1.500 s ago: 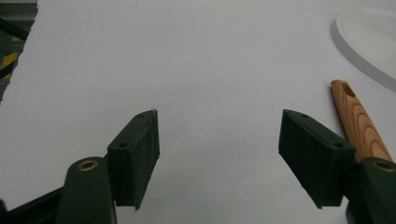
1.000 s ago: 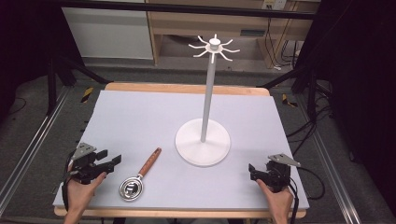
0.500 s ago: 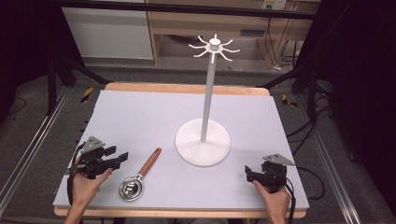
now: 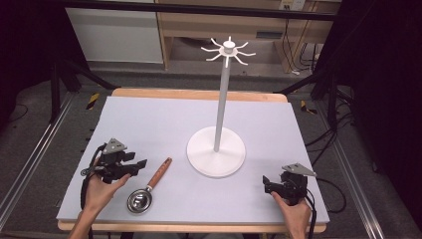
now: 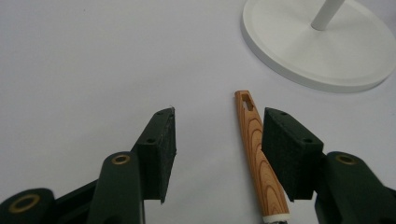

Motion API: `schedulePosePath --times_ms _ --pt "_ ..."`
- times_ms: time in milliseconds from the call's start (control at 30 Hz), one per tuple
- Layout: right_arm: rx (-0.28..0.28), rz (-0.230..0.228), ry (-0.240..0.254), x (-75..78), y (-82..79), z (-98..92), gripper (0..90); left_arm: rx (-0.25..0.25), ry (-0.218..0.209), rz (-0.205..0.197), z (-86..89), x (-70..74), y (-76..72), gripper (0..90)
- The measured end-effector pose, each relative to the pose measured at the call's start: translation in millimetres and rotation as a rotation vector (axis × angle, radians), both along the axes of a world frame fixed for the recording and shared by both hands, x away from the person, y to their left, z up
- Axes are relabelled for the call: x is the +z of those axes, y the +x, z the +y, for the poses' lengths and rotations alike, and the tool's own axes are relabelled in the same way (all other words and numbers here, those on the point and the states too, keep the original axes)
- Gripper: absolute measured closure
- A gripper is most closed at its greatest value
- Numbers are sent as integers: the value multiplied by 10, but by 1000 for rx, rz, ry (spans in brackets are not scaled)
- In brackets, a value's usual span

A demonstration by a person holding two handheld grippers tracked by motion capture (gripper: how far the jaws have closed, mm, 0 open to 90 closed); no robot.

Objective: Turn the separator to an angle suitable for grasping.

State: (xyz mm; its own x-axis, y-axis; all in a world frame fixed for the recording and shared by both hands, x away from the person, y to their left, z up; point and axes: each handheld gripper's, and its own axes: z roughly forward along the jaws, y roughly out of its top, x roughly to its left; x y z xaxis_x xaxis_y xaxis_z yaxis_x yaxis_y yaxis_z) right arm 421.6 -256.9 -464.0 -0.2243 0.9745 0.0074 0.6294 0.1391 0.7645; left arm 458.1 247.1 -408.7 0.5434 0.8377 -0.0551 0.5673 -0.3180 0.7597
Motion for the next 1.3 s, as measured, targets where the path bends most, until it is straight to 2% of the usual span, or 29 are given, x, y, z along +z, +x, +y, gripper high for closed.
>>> schedulePosePath --times_ms 167,600,1000,1300 --pt "2 0 1 3 0 -1 103 -24 20 19 -93 -3 22 450" --pt "8 7 -6 1 -3 0 103 -85 111 83 -359 -161 63 466" --pt "22 15 -9 -9 2 8 103 -102 139 148 -494 -316 92 487" --pt "20 24 -6 -13 5 9 103 -122 197 193 -586 -410 112 504"
